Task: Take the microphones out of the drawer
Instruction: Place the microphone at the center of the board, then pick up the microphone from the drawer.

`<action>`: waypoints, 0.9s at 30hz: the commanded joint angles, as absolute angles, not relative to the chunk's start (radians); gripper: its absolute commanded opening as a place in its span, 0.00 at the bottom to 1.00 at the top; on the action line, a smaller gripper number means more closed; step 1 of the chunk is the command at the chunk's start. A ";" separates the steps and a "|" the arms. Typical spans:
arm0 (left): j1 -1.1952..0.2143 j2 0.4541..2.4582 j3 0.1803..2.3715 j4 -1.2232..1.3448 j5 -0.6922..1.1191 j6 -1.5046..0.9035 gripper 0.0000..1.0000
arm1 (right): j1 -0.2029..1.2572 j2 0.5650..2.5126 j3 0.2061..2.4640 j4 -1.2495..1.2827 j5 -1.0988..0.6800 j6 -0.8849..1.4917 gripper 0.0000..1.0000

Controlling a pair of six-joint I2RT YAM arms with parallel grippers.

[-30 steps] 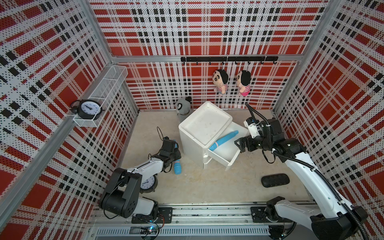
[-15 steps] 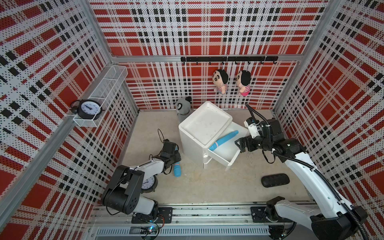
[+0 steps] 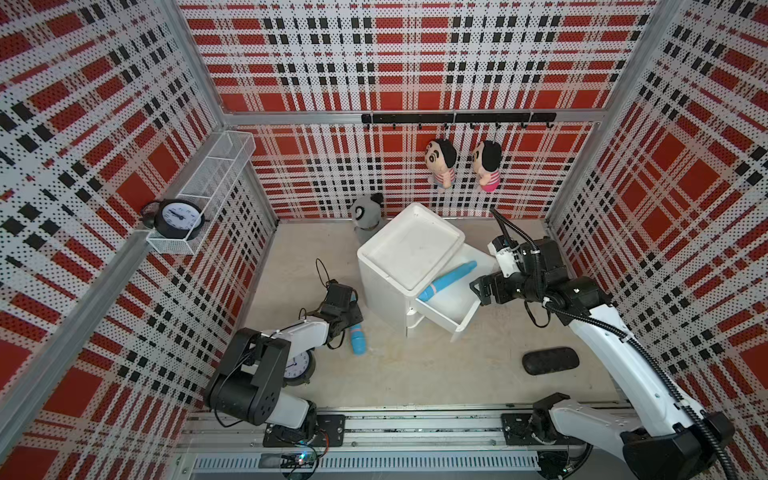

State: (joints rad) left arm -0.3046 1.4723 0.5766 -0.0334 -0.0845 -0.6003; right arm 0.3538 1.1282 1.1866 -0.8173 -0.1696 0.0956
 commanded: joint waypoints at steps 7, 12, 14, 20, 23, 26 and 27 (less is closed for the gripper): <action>-0.285 1.441 0.601 -0.056 -0.064 -0.582 0.63 | 0.364 1.117 1.176 -0.817 -0.160 0.087 1.00; -0.282 1.401 0.640 -0.098 -0.057 -0.566 0.80 | 0.364 1.114 1.180 -0.821 -0.155 0.087 1.00; -0.278 1.385 0.656 -0.107 -0.043 -0.561 0.86 | 0.364 1.114 1.181 -0.822 -0.154 0.087 1.00; -0.262 1.331 0.721 -0.170 -0.037 -0.540 0.98 | 0.365 1.114 1.189 -0.827 -0.149 0.089 1.00; -0.255 1.295 0.759 -0.211 -0.043 -0.520 0.98 | 0.365 1.114 1.195 -0.828 -0.140 0.092 1.00; -0.211 1.259 0.802 -0.242 -0.043 -0.479 0.98 | 0.364 1.117 1.203 -0.836 -0.132 0.094 1.00; -0.207 1.253 0.817 -0.252 -0.043 -0.458 0.98 | 0.364 1.118 1.206 -0.837 -0.130 0.094 1.00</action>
State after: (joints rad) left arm -0.2295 1.2907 0.7692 -0.2111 -0.0517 -0.5194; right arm 0.3542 1.1278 1.1854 -0.8188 -0.1474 0.0975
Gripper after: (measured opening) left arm 0.982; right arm 0.998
